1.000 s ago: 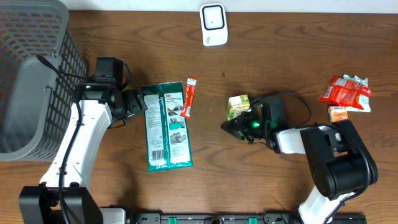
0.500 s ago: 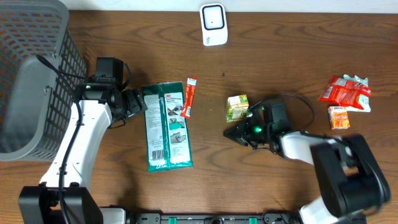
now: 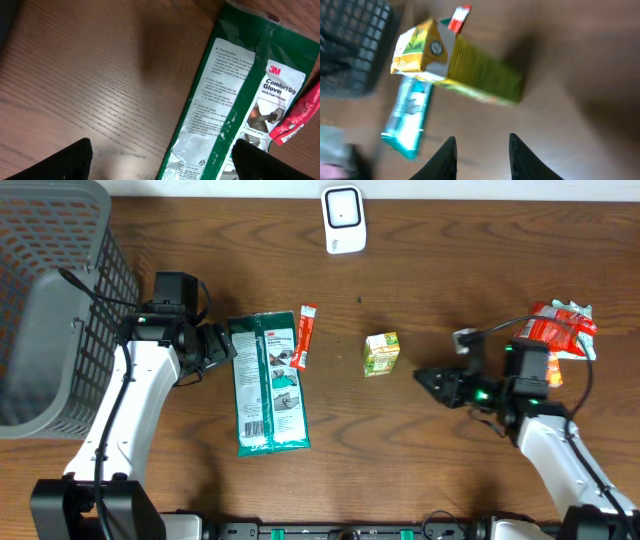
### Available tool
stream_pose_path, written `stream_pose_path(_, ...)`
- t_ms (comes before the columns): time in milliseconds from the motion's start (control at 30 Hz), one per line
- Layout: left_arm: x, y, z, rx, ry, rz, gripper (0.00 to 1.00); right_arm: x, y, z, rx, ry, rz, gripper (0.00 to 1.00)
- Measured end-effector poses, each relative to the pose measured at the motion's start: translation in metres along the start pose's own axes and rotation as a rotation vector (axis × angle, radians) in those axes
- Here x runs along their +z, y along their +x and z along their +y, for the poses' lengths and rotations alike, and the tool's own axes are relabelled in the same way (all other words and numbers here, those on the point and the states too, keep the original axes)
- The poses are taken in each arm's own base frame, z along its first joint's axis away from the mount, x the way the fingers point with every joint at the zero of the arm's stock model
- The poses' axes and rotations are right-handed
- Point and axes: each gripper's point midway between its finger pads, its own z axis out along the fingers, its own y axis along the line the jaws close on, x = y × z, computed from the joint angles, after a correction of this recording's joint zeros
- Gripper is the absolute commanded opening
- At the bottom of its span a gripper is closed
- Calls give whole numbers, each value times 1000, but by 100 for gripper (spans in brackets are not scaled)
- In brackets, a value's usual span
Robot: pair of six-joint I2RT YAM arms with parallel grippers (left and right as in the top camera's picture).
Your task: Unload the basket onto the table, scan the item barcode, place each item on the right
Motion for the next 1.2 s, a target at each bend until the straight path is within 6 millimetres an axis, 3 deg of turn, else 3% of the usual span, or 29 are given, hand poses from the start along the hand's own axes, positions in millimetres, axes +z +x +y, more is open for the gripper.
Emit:
stream_pose_path(200,0,0,0,0,0,0,90,-3,1,-5,-436,11,2,45)
stream_pose_path(233,0,0,0,0,0,0,90,-3,0,-4,-508,10,-1,66)
stream_pose_path(267,0,0,0,0,0,0,90,-3,0,-4,-555,8,-3,99)
stream_pose_path(433,0,0,0,0,0,0,90,2,-8,-11,-753,20,-25,99)
stream_pose_path(800,0,0,0,0,0,0,90,27,-12,-13,-955,-130,-132,99)
stream_pose_path(1067,0,0,0,0,0,0,90,45,-8,-19,-927,-254,-178,99)
stream_pose_path(1200,0,0,0,0,0,0,90,54,-21,-24,-903,-307,-196,99)
